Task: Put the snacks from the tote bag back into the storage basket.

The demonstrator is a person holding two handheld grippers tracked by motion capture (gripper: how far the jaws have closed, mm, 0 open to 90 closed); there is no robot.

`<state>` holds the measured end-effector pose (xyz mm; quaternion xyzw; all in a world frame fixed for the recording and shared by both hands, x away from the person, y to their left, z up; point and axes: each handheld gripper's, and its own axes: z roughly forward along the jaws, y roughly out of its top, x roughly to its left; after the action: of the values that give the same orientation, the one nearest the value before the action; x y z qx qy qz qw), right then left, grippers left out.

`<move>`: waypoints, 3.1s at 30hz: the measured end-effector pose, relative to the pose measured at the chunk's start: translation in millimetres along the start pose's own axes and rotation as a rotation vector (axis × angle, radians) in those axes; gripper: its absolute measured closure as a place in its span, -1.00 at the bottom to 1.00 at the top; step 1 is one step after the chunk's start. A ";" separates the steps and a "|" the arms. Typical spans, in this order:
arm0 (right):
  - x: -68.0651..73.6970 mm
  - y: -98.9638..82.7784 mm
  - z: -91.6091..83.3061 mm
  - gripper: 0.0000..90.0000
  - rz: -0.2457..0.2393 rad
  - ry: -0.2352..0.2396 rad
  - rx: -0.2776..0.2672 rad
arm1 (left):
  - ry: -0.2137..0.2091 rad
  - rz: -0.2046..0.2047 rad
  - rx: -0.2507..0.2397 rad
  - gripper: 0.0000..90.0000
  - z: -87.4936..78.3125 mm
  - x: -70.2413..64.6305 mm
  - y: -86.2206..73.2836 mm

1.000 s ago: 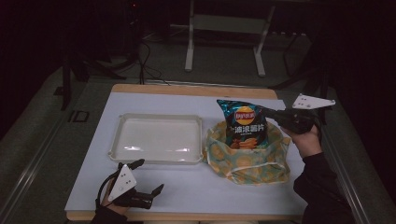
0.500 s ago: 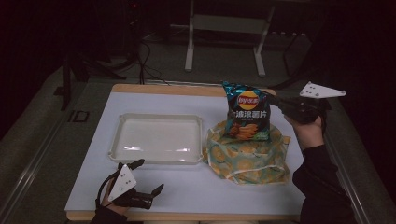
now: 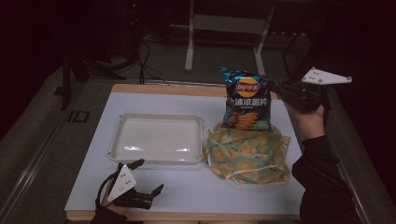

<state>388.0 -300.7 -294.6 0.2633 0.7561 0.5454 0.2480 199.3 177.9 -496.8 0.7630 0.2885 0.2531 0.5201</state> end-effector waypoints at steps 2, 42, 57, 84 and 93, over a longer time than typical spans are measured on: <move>4.3 8.4 1.4 1.00 0.007 -0.018 -0.006 | 0.000 -0.001 -0.002 -1.00 -0.2 -0.1 0.2; 118.7 72.2 97.0 1.00 -0.048 0.136 -0.067 | 0.044 -0.009 -0.016 -1.00 -21.3 -5.1 -1.4; 155.9 73.3 136.0 1.00 -0.062 0.219 -0.064 | 0.043 -0.014 -0.031 -1.00 -26.2 -4.4 -1.7; 201.8 19.9 207.6 1.00 0.035 0.335 -0.009 | 0.054 -0.006 -0.046 -1.00 -26.5 -2.5 -1.3; 200.9 -3.0 216.1 1.00 0.041 0.336 0.039 | 0.050 -0.003 -0.043 -1.00 -26.1 -2.4 -1.5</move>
<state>382.4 -17.1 -376.1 0.1886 0.7917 0.5721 0.1016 179.5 193.5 -489.8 0.7447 0.2971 0.2777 0.5292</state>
